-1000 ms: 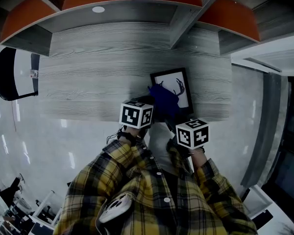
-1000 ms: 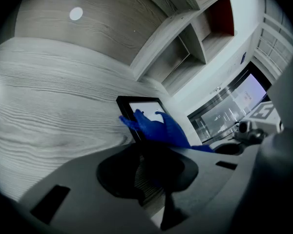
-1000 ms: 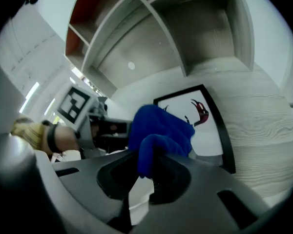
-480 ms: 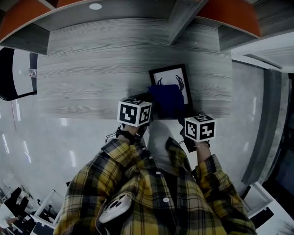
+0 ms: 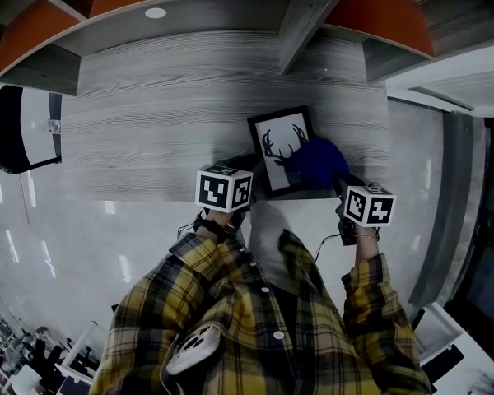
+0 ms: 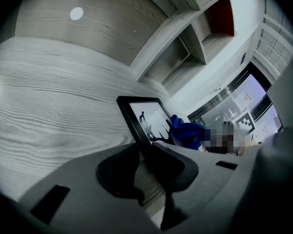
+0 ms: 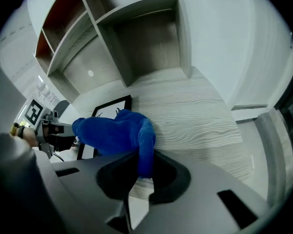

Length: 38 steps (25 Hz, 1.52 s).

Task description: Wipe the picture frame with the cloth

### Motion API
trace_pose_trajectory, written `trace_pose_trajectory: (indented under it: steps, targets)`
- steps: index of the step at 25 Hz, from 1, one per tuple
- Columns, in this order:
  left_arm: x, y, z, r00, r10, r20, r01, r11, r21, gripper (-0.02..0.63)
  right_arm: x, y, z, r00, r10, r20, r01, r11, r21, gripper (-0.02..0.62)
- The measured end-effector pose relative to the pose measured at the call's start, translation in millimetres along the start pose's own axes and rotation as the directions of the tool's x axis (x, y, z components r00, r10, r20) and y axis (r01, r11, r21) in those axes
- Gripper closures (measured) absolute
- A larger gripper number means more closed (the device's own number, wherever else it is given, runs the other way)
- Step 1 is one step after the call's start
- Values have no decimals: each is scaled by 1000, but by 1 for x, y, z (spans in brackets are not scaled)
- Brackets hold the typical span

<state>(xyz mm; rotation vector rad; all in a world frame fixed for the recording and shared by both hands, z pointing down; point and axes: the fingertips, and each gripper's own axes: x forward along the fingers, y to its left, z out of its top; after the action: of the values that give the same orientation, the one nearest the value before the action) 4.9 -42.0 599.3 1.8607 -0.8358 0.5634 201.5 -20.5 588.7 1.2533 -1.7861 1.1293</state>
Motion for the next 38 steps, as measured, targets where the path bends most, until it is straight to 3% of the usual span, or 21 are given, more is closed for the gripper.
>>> trace_pose_trajectory:
  steps: [4,7,14,19,25,31,34,38]
  targets:
    - [0,1,1,1000,23,-9,-23,999,23,525,-6,2,7,999,14,35,-14,1000,2,554]
    - [-6,-1,4,998,66,-3,-65,995,82,526,-24,21,21,993,60,101,-61,998,-3,554]
    - [-49,-23,52,990,28,142,-49,988,148,526,-82,81,81,946,157,285,-126,984,-124,554]
    - [-98,-47,98,964,-31,263,-21,981,194,558,-125,124,135,881,233,411,-154,964,-216,554]
    - [-156,-81,146,919,-113,379,0,958,286,600,-174,180,191,770,345,537,-173,922,-345,554]
    - [-207,-122,171,869,-212,448,24,921,388,600,-217,229,220,678,418,605,-122,876,-468,554]
    - [-227,-135,178,843,-235,485,14,909,416,601,-226,246,223,653,445,613,-110,856,-505,554]
    - [-239,-141,185,824,-240,514,-9,901,434,601,-226,257,224,646,471,601,-119,840,-530,554]
